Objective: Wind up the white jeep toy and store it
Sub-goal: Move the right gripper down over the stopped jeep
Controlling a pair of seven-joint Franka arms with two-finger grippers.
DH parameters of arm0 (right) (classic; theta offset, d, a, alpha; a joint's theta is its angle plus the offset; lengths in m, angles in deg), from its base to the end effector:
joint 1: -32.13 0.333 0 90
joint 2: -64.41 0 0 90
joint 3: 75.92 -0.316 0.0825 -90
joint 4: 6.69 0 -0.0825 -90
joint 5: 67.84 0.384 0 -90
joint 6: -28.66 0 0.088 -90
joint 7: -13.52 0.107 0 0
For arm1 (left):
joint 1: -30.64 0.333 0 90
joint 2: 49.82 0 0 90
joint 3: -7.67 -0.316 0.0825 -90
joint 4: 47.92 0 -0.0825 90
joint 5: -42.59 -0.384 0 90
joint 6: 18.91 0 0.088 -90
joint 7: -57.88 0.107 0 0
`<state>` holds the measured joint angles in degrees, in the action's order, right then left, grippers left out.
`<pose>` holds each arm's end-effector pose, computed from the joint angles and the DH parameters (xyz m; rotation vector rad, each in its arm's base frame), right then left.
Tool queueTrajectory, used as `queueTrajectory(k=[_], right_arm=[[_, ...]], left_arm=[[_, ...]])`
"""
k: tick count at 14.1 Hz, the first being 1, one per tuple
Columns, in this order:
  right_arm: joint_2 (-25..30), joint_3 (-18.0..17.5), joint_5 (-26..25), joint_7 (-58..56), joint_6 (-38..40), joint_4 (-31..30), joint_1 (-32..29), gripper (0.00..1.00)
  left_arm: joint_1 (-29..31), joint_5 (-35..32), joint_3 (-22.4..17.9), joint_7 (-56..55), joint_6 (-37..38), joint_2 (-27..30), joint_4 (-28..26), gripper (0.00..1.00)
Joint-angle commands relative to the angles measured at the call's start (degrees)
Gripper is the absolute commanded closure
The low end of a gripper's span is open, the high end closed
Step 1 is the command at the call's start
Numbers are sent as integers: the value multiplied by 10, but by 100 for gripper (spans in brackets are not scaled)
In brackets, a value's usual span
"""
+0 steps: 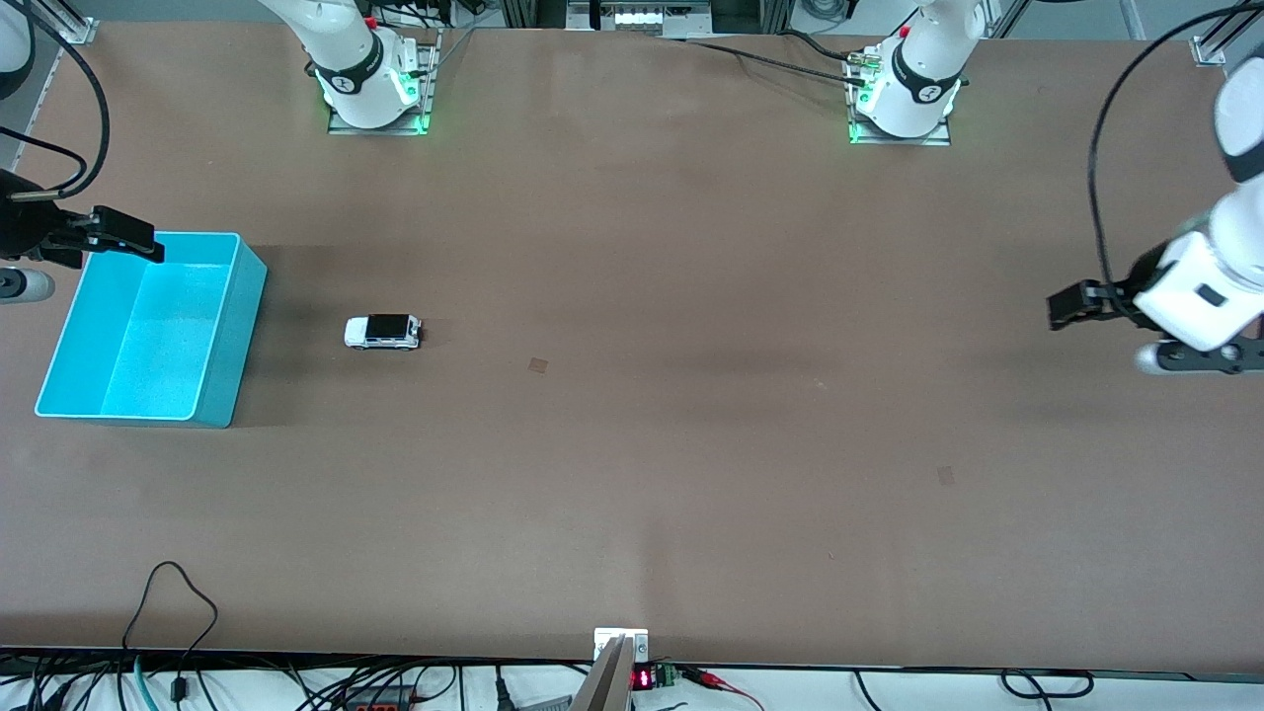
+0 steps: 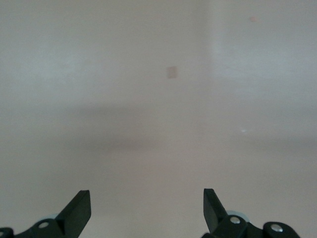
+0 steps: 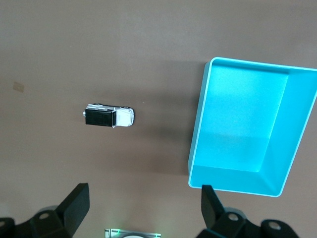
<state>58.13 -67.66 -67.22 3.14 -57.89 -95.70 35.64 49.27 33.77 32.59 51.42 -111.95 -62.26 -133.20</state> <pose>0.5755 -0.0424 0.5663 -3.1140 -0.1523 0.2354 0.6156 -0.0265 0.5512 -3.0717 0.0058 0.0833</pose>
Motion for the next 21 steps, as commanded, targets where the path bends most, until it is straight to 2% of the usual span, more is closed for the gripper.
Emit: queueTrajectory(k=[1,3,5,9,11,12,16,21], right_arm=[[13,-6,4,-58,17,-12,1,0],[30,-22,1,-75,9,-40,0,0],[53,-46,-4,-116,-21,-82,-6,0],[113,-147,-30,-223,-123,-217,-72,0],[130,-198,-42,-263,-164,-262,-97,0],[131,-213,-43,-280,-179,-275,-104,0],[131,-226,-42,-402,-243,-331,-115,0],[125,-229,-41,-511,-373,-412,-119,0]], left_arm=[[-77,12,-72,6,14,21,25,0],[-136,24,-147,11,15,32,27,0],[-160,33,-186,31,15,42,27,0],[-150,55,-184,64,22,72,13,0],[-136,76,-183,64,19,86,-2,0],[-134,82,-182,57,20,88,-3,0],[-134,83,-180,49,7,109,-35,0],[-134,83,-181,71,5,121,-50,0]])
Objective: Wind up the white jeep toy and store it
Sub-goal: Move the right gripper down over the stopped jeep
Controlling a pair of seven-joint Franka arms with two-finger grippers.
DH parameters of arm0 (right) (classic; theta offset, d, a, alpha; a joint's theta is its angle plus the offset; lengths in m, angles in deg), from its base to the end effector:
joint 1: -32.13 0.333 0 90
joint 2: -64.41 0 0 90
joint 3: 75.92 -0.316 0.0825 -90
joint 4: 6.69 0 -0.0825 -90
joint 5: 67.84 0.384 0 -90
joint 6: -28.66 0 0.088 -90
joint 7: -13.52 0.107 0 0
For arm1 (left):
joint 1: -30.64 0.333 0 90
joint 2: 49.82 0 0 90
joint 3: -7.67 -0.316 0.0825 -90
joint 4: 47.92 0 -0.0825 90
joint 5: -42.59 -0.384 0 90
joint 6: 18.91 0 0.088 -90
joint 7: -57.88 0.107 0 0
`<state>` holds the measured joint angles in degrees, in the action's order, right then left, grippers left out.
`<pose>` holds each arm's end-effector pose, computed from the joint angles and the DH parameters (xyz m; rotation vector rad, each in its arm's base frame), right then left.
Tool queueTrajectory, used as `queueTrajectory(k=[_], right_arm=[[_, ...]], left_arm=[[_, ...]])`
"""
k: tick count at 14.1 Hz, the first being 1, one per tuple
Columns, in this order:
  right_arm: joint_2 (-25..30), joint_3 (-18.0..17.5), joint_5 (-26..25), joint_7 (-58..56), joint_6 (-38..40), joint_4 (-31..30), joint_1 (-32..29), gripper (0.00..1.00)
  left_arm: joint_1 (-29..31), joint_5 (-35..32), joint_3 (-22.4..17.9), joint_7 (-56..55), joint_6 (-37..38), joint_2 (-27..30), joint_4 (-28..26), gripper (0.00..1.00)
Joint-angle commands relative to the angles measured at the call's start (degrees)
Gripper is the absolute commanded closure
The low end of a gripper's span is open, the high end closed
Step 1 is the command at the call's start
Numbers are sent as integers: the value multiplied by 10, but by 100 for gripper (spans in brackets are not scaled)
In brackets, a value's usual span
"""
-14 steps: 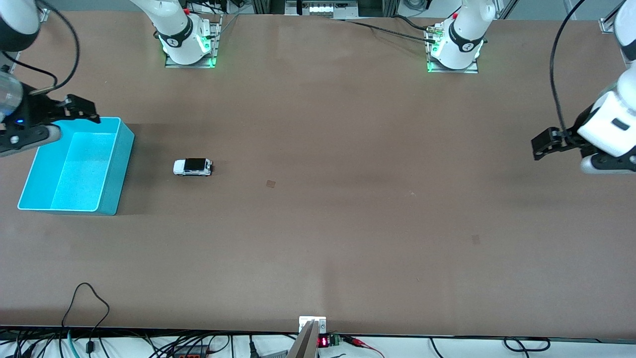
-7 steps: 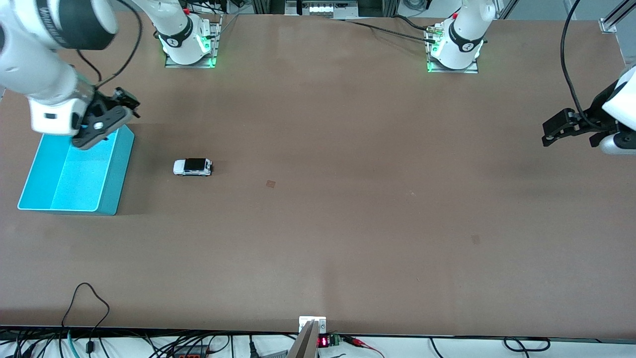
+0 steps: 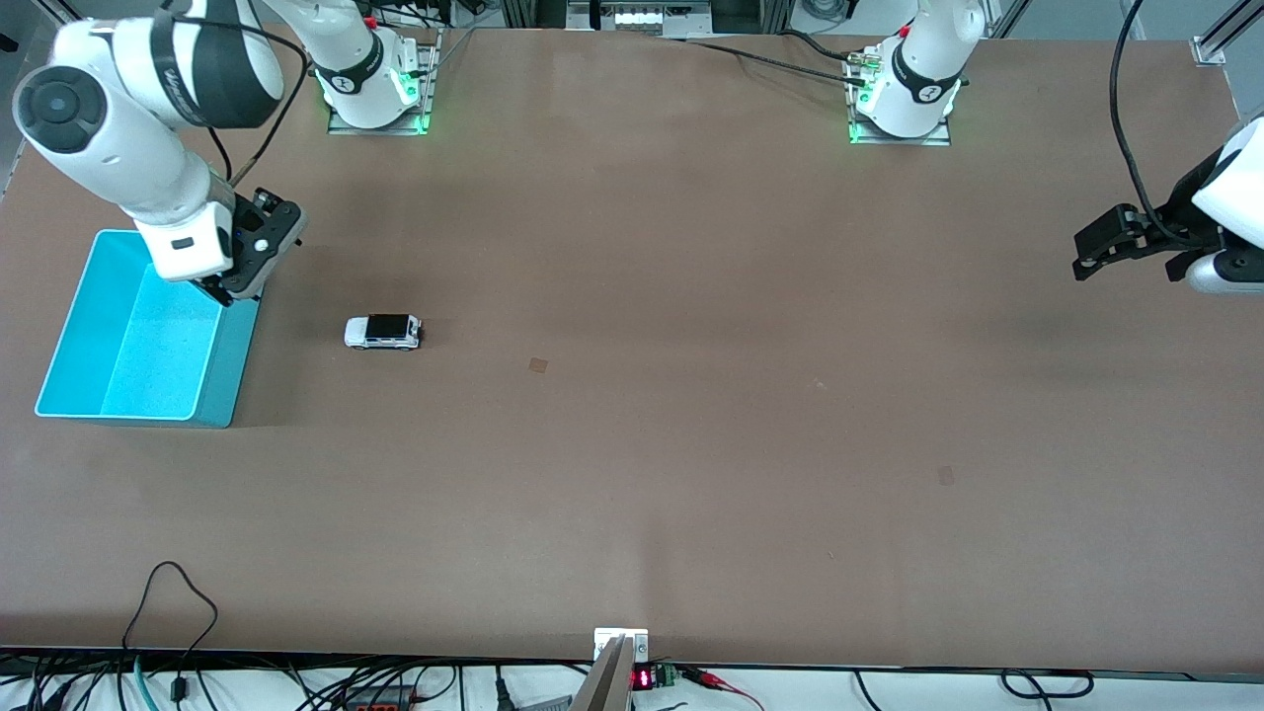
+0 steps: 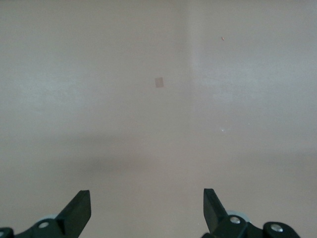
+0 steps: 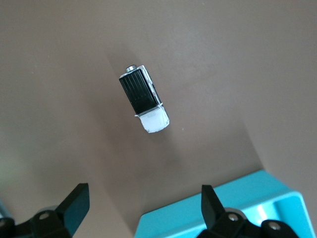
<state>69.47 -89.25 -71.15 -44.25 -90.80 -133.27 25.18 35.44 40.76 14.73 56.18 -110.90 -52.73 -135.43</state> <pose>0.5061 0.0549 0.4134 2.5980 1.6795 -0.1009 0.5736 -0.0174 0.6198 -3.1165 0.0159 -0.0447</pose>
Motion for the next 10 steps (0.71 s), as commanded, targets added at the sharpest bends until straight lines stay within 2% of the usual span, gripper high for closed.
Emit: queueTrajectory(k=[1,10], right_arm=[[6,-14,-2,-53,-63,-44,-13,0],[-92,-26,1,-88,-147,-46,-11,0]], left_arm=[[5,13,-2,24,-3,28,-30,0],[3,14,-1,19,7,26,-26,0]])
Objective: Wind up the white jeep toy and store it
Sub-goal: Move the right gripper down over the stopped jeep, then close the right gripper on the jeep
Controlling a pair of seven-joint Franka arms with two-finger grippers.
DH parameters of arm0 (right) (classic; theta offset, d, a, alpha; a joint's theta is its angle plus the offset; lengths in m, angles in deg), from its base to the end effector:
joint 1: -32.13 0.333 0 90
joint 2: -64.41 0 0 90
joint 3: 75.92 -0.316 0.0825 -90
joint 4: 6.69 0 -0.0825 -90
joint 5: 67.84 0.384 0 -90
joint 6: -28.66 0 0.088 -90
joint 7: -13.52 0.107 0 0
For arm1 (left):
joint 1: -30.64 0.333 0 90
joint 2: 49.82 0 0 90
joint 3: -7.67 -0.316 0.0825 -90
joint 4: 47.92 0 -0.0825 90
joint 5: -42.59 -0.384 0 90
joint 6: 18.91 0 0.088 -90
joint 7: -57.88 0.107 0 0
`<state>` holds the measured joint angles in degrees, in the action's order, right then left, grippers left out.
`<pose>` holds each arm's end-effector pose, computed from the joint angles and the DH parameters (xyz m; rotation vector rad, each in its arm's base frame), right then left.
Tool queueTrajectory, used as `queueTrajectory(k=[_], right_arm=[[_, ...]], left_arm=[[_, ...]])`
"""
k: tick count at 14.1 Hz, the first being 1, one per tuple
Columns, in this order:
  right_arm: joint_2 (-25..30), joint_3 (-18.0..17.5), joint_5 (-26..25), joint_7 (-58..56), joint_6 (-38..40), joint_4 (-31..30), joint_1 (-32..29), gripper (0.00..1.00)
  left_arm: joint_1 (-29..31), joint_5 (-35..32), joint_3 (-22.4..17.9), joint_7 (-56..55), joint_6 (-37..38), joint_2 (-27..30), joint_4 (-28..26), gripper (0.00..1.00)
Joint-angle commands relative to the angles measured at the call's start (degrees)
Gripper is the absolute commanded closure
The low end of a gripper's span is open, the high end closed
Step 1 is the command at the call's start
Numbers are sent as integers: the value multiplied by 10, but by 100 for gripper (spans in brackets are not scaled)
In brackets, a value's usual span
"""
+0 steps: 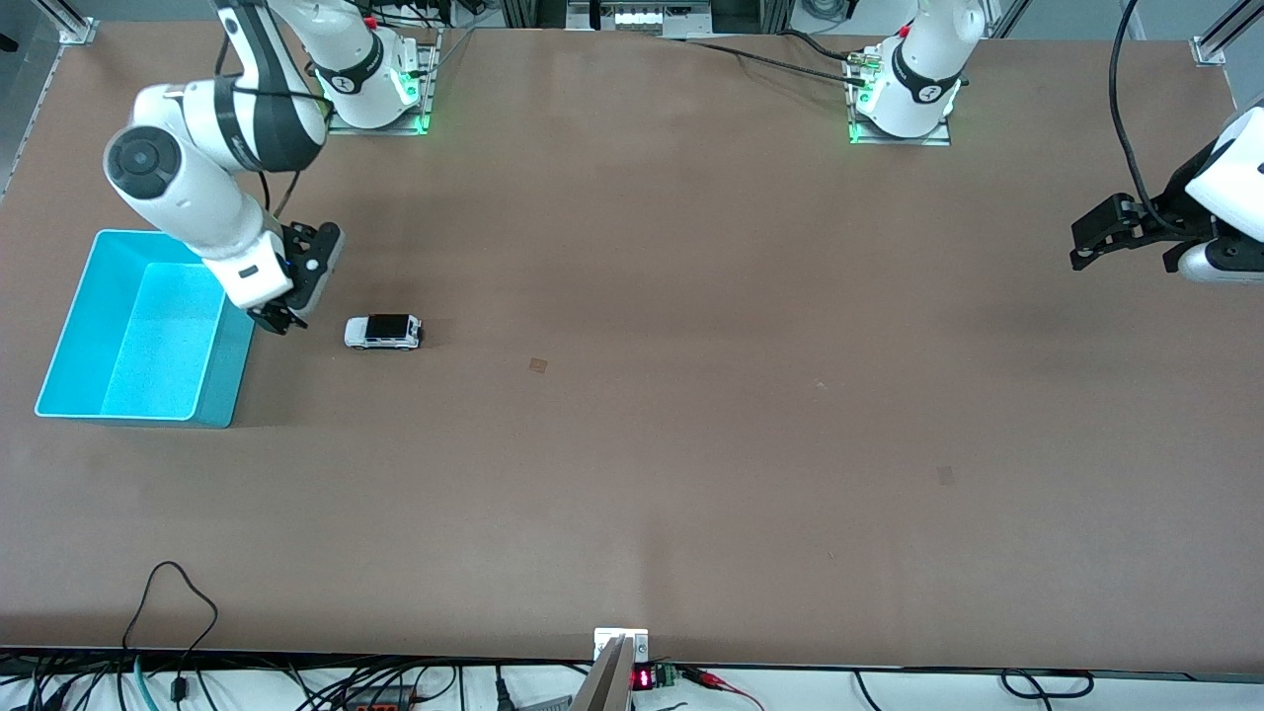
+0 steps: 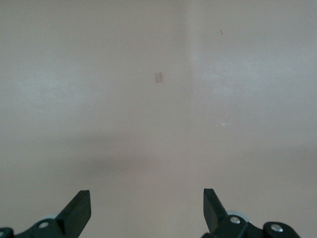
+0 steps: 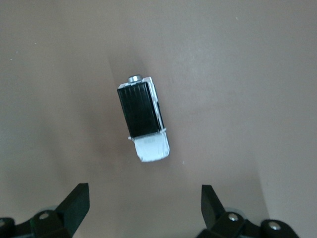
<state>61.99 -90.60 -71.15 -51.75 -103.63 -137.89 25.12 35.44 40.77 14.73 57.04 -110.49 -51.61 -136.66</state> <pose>0.5117 0.0677 0.3318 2.4752 1.9058 -0.0534 0.5667 -0.0179 0.6200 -3.1138 0.0393 -0.0301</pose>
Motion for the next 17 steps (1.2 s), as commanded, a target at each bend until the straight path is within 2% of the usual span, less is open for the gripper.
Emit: queueTrajectory(k=[1,9,14,17], right_arm=[[-28,-12,1,-13,-31,0,-7,0],[-108,-18,0,-18,-144,-21,9,0],[-122,-18,-3,-18,-152,-32,11,0],[-122,-18,-3,-19,-155,-46,16,0]], left_arm=[[3,14,-2,10,3,15,-13,0],[5,14,-2,10,14,12,-16,0],[4,16,-2,10,8,10,-13,0],[14,49,-7,11,7,9,-13,0]])
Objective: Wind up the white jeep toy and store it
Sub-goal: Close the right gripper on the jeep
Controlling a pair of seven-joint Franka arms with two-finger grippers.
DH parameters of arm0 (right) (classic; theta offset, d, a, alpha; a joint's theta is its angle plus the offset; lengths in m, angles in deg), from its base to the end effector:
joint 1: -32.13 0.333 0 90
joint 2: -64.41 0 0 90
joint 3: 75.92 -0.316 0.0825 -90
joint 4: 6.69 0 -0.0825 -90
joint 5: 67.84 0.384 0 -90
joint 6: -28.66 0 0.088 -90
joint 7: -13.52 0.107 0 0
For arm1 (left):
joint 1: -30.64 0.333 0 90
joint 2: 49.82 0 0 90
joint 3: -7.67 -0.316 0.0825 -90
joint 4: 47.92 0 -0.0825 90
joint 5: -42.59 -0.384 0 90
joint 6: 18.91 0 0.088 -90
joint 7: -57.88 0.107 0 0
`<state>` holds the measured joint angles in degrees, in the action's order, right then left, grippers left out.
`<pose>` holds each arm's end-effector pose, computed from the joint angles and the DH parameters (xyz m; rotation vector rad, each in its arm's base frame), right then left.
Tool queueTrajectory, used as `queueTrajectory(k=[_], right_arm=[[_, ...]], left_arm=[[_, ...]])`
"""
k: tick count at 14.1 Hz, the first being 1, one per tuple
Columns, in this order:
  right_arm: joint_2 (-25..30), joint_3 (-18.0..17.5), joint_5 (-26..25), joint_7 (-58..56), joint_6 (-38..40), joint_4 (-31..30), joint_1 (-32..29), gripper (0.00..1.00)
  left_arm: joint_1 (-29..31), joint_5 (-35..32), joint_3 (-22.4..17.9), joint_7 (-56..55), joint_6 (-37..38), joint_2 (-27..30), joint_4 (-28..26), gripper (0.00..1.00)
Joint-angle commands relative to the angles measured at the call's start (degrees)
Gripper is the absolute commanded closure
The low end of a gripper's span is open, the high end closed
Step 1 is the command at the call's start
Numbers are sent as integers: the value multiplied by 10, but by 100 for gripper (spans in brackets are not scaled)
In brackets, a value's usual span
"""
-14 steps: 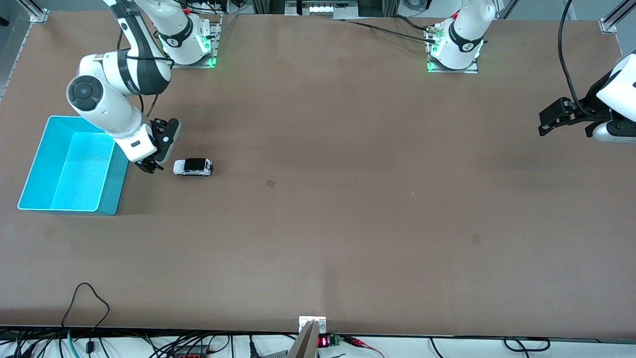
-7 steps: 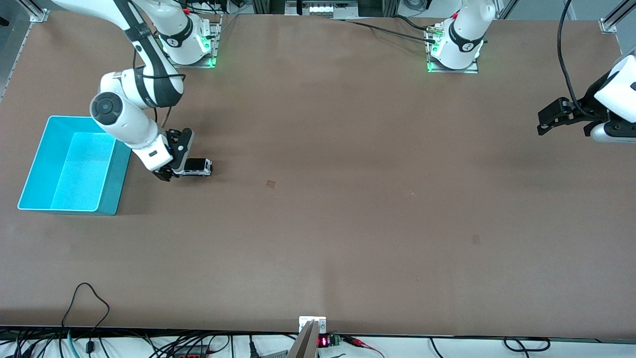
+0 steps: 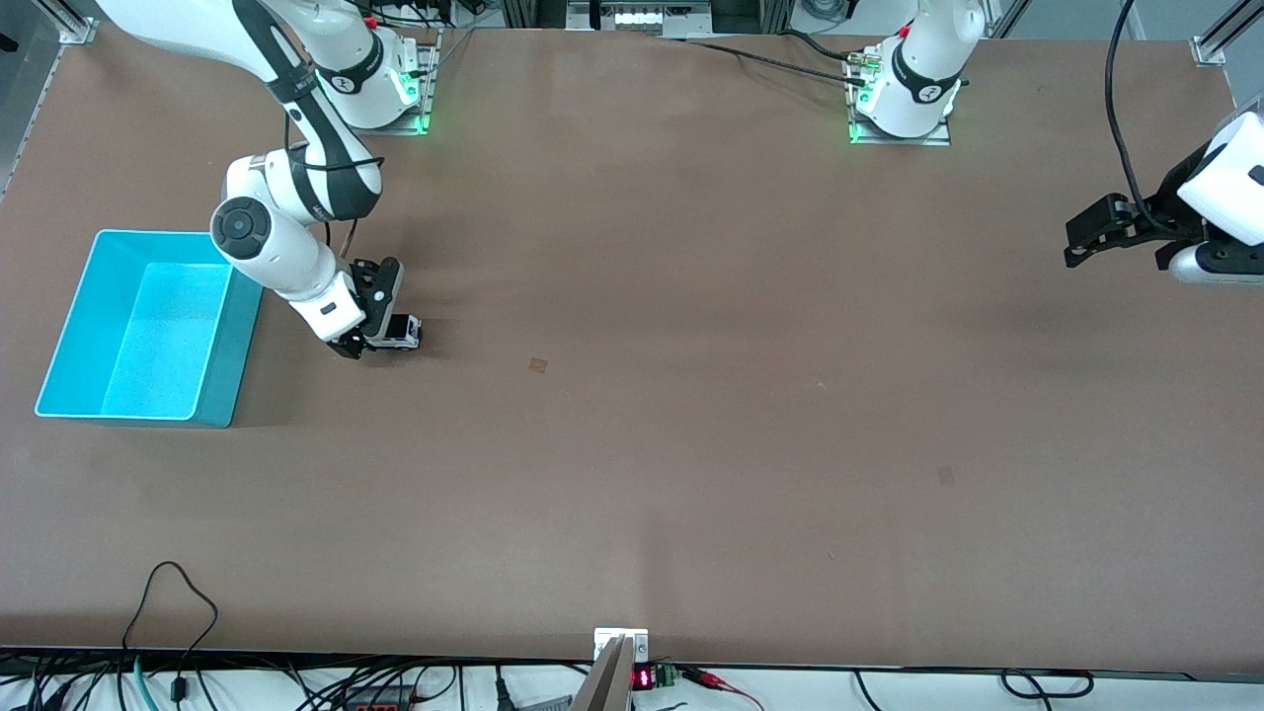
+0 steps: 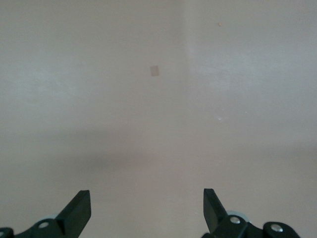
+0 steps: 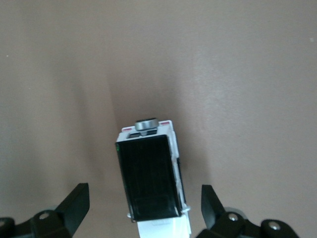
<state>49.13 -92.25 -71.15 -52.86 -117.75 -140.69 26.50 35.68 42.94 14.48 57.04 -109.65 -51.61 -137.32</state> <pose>0.5040 0.0994 0.2225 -2.3739 -1.9712 0.0203 0.5648 -0.0170 0.6132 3.1318 -0.0252 -0.0123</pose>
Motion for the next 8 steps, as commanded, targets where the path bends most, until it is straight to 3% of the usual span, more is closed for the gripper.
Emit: queueTrajectory(k=[1,8], right_arm=[[7,-2,-3,-8,-21,-24,3,0],[3,-5,-5,-8,-49,-37,3,0]], left_arm=[[14,28,-5,13,-1,9,-6,0],[8,21,2,10,0,11,-4,0]])
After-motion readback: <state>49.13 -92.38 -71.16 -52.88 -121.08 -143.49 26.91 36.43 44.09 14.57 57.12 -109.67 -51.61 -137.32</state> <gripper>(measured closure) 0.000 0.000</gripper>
